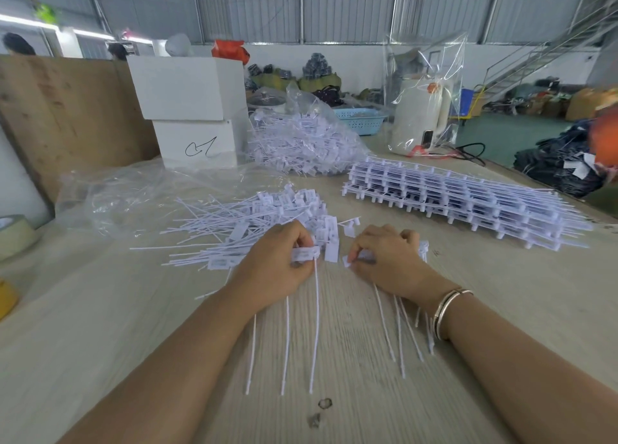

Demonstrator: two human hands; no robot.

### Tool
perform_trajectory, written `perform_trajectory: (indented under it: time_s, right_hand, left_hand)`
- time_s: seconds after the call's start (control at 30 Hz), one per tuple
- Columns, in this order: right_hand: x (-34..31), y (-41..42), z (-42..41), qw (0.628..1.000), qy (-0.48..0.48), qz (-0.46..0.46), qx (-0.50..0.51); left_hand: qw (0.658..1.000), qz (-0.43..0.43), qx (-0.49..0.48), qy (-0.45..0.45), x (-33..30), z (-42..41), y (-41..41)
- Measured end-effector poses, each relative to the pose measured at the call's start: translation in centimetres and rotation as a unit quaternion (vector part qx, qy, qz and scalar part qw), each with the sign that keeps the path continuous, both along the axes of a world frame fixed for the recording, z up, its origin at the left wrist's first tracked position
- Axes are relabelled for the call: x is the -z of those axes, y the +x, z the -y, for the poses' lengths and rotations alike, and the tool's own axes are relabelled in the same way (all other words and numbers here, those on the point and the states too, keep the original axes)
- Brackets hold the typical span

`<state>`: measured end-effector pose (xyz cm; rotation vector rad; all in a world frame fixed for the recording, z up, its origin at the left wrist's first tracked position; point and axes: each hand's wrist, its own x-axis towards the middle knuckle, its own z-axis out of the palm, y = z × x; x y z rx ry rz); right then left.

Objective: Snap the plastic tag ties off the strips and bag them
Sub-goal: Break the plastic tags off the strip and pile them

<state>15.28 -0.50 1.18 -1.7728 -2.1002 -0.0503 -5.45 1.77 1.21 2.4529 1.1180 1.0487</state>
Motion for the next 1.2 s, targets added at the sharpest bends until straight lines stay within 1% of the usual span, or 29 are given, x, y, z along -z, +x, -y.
perform_trajectory:
  time_s: [0.07,0.13,0.2,0.27,0.33,0.4,0.5,0.6,0.63,0.7,0.83,0.93,1.07,1.2]
  right_hand:
    - [-0.3,0.0,0.0,0.999,0.028,-0.033,0.018]
    - [-0.3,-0.8,0.2,0.991,0.069,-0.111,0.011]
    - [-0.2,-1.9,0.5,0.984,0.064,-0.166,-0.016]
    - [-0.1,-2.9,1.0,0.985,0.037,-0.165,-0.043]
    - [-0.2,-3.1,1.2,0.985,0.020,-0.162,-0.056]
    - [-0.5,-3.0,1.3,0.979,0.008,-0.190,-0.070]
    - [-0.7,-2.7,1.2,0.962,-0.005,-0.261,-0.080]
    - [-0.8,-2.2,1.1,0.932,-0.011,-0.358,-0.056]
    - [-0.8,-2.0,1.1,0.925,-0.022,-0.377,-0.051]
    - [-0.7,-1.8,0.9,0.921,-0.046,-0.382,-0.058]
    - [-0.2,-1.9,0.8,0.927,-0.093,-0.351,-0.099]
    - [0.0,-1.9,0.7,0.930,-0.079,-0.338,-0.118]
    - [0.1,-1.9,0.6,0.928,-0.060,-0.345,-0.124]
    - [0.2,-1.9,0.5,0.938,-0.042,-0.320,-0.130]
  left_hand:
    - [1.000,-0.004,0.015,-0.001,0.0,0.2,0.0]
    - [0.999,-0.014,0.031,0.008,-0.1,0.3,0.1]
    - [0.998,-0.025,0.046,0.030,-0.2,0.6,0.5]
    - [0.997,-0.026,0.065,0.032,-0.4,0.9,0.9]
    - [0.996,-0.021,0.084,0.016,-0.4,1.2,1.1]
    - [0.996,-0.018,0.093,-0.004,-0.4,1.5,1.1]
    - [0.997,-0.033,0.069,0.001,-0.5,1.2,0.9]
    - [0.994,-0.088,0.000,0.061,-0.5,0.7,0.6]
    - [0.992,-0.105,-0.013,0.074,-0.5,0.7,0.7]
    - [0.990,-0.114,-0.017,0.077,-0.4,0.8,0.9]
    - [0.992,-0.088,-0.028,0.085,-0.4,0.8,1.0]
    - [0.992,-0.099,-0.029,0.071,-0.3,0.8,0.8]
    - [0.992,-0.103,-0.029,0.068,-0.1,0.4,0.7]
    - [0.996,-0.078,-0.014,0.039,0.0,0.1,0.4]
